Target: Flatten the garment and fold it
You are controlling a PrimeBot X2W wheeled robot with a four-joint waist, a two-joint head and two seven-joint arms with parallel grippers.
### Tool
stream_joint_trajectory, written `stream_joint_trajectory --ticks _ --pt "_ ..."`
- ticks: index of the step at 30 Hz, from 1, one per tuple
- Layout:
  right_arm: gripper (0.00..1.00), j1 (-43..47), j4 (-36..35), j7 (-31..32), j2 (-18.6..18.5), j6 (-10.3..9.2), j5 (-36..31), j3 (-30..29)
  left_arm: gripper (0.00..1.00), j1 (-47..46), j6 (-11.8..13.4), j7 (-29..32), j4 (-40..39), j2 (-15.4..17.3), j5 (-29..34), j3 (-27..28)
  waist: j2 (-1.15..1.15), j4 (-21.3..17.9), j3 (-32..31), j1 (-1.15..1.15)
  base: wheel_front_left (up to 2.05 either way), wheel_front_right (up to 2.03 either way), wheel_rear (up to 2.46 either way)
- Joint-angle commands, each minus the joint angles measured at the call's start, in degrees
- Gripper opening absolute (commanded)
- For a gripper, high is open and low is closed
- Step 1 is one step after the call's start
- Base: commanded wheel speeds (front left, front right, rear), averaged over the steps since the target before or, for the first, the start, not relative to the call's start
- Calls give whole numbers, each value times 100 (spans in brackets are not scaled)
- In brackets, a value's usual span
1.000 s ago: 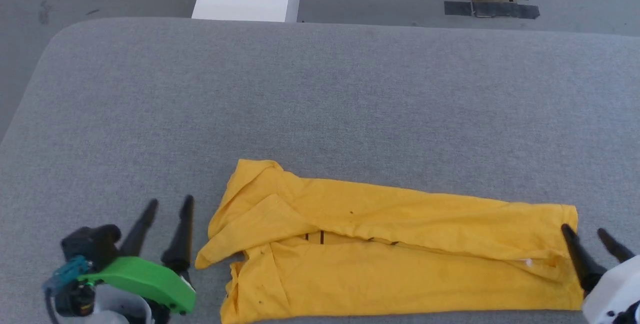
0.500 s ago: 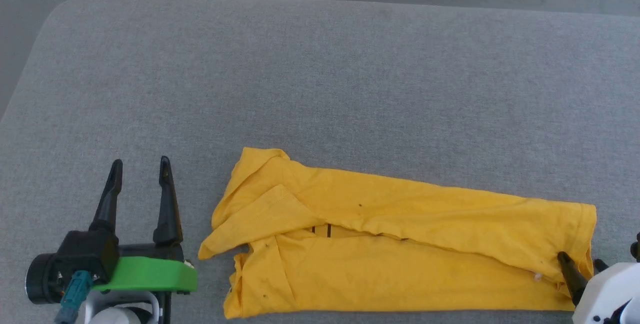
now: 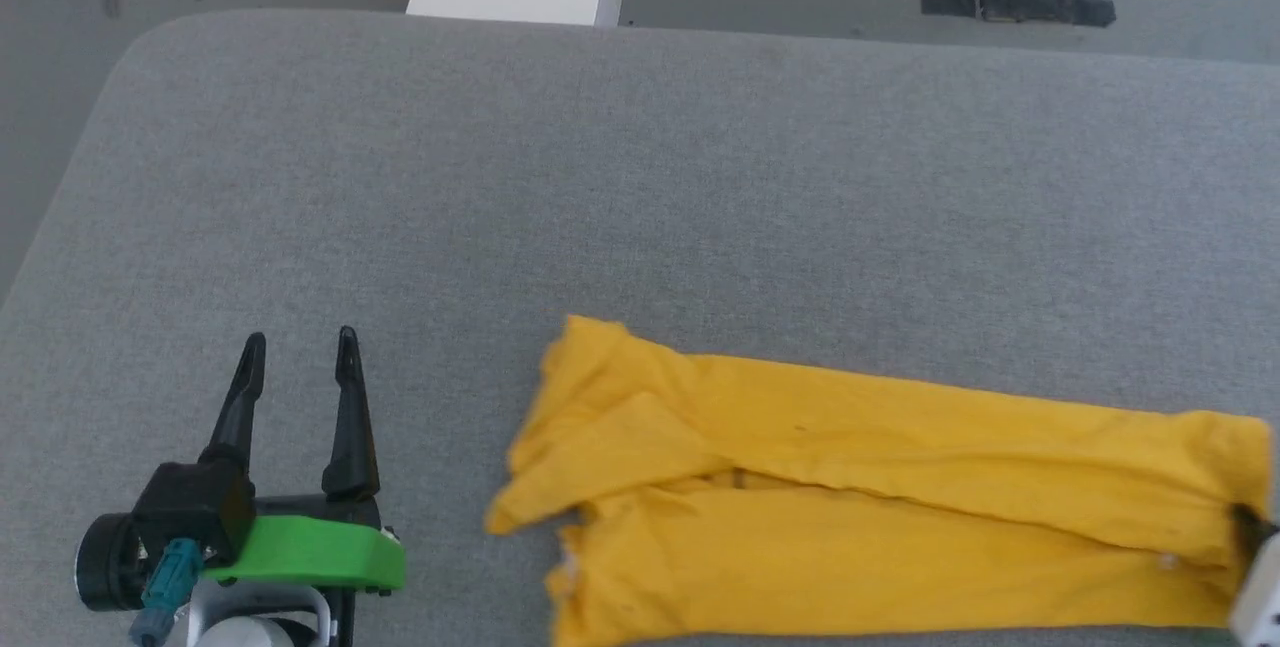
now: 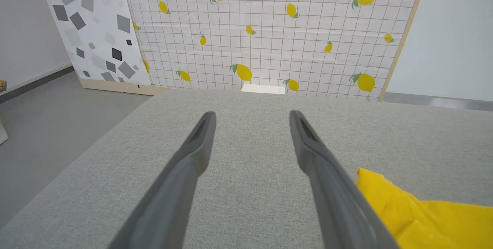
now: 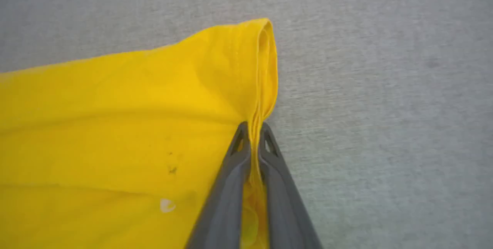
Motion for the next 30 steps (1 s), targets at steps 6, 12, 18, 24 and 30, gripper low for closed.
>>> stream_joint_trajectory --ticks 6,12,18,24,30 --pt "0 122 -178 61 -513 -12 -231 -567 100 228 -125 -27 131 -120 7 24 0 -82 -321 0 0 0 0" --pt "0 362 -849 680 -450 -12 247 3 100 349 -220 -27 227 -225 -34 33 0 -139 -458 0 0 0 0" --pt "0 547 -1841 1444 -102 -12 840 1099 100 343 -308 -27 293 -331 -44 48 0 -159 -496 0 0 0 0" --pt "0 225 -2435 1795 85 -12 1074 2309 100 271 -404 -27 338 -433 -37 120 0 -78 -415 0 0 0 0" --pt "0 -341 -2304 1728 190 -12 1214 3174 100 196 -482 -27 384 -518 -28 149 0 64 -295 0 0 0 0"
